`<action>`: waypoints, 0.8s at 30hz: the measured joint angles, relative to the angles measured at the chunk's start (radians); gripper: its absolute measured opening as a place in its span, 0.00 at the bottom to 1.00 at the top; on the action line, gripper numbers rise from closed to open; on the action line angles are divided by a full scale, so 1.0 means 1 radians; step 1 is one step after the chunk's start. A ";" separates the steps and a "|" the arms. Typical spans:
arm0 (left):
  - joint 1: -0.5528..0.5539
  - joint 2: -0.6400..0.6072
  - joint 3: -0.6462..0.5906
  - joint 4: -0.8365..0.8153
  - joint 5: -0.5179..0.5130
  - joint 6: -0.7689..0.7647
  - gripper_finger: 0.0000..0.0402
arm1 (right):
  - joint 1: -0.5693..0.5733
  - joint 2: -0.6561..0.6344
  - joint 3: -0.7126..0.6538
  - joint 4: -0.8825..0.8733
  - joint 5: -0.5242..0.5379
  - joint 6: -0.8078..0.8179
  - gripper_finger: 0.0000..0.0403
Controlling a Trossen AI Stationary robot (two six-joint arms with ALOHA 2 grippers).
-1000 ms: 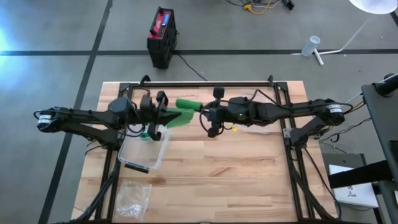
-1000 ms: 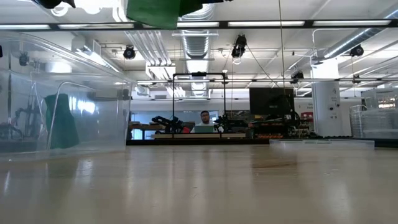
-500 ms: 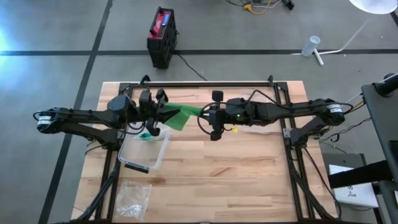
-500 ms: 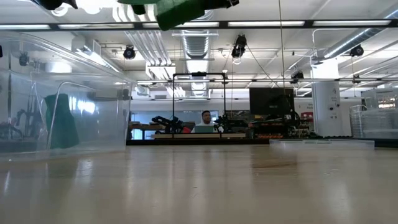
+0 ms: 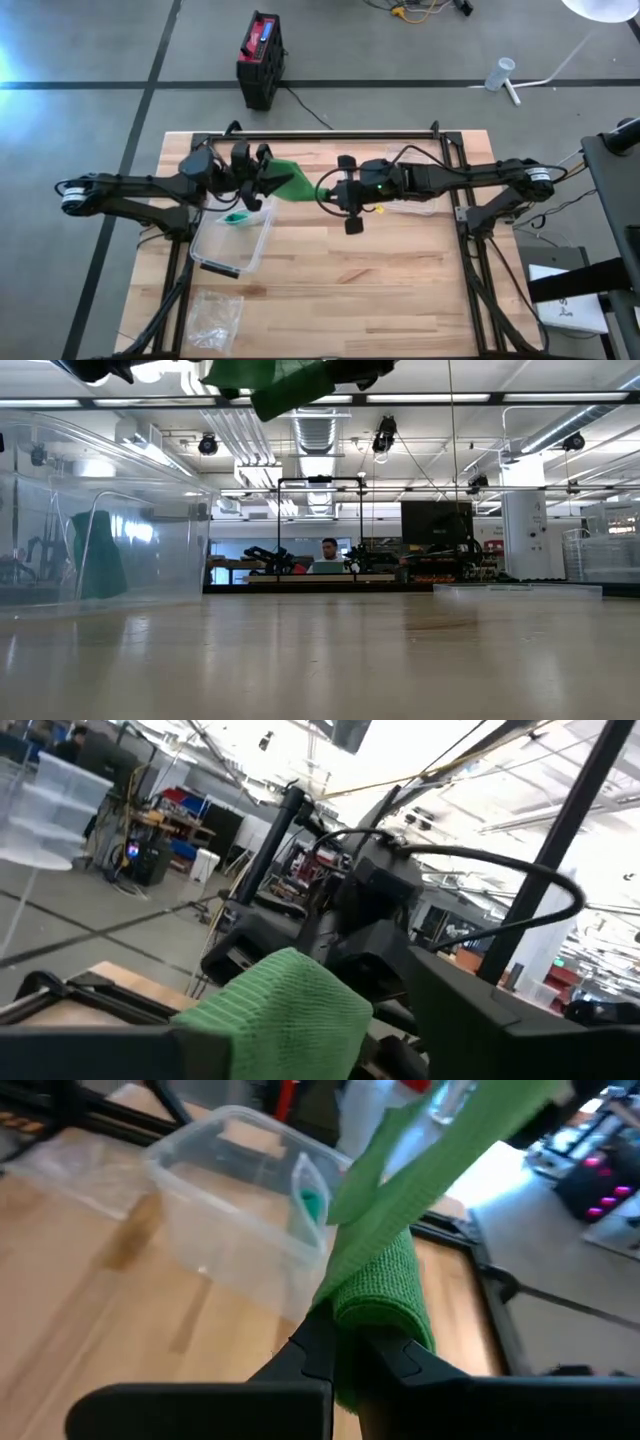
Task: Roll bandage
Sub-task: Roll the dark green bandage
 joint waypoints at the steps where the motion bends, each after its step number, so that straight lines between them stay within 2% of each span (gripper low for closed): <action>1: 0.003 0.003 0.000 -0.002 0.007 0.001 0.46 | 0.000 0.000 0.000 -0.004 -0.021 0.002 0.02; 6: 0.081 0.010 0.065 -0.107 0.209 0.000 0.55 | 0.000 0.000 0.000 -0.050 -0.098 0.031 0.02; 9: 0.119 0.024 0.135 -0.268 0.260 0.069 0.60 | 0.001 0.000 0.000 -0.058 -0.177 0.057 0.02; 11: 0.140 0.040 0.183 -0.412 0.266 0.139 0.63 | 0.006 0.000 0.001 -0.065 -0.229 0.065 0.02; 14: 0.159 0.060 0.245 -0.569 0.267 0.244 0.65 | 0.020 0.000 0.006 -0.071 -0.240 0.065 0.02; 21: 0.160 0.057 0.317 -0.828 0.254 0.431 0.66 | 0.044 -0.007 0.053 -0.179 -0.268 0.062 0.02; 24: 0.165 0.057 0.339 -0.928 0.228 0.522 0.66 | 0.054 -0.007 0.064 -0.182 -0.355 0.062 0.02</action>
